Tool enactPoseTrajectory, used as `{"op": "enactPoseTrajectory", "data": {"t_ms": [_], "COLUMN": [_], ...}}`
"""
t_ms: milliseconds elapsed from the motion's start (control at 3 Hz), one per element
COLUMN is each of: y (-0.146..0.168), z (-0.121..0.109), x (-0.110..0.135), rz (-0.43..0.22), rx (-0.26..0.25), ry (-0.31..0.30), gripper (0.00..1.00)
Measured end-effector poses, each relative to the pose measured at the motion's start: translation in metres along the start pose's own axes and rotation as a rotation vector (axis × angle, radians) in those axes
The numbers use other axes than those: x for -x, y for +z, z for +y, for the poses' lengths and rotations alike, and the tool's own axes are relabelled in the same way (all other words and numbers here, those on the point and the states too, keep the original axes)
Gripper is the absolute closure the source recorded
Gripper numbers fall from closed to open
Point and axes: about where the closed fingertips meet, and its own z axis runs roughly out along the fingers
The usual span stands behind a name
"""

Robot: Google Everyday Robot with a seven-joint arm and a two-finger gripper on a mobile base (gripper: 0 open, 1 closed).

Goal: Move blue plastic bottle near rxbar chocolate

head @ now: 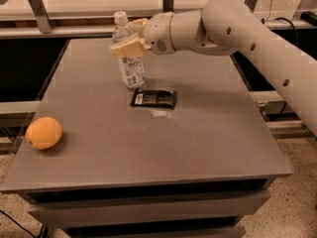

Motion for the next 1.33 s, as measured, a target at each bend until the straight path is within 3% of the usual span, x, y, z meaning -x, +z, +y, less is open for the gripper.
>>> {"op": "enactPoseTrajectory", "data": {"t_ms": [333, 667, 1000, 1333], "y": [0.0040, 0.0092, 0.0123, 0.0053], "z": [0.0038, 0.0071, 0.0081, 0.0032], "x": [-0.0054, -0.0077, -0.0085, -0.0089], "rz": [-0.028, -0.069, -0.087, -0.058], "rx": [0.023, 0.024, 0.017, -0.029], "ry": [0.025, 0.044, 0.040, 0.008], "gripper": [0.15, 0.00, 0.00, 0.00]}}
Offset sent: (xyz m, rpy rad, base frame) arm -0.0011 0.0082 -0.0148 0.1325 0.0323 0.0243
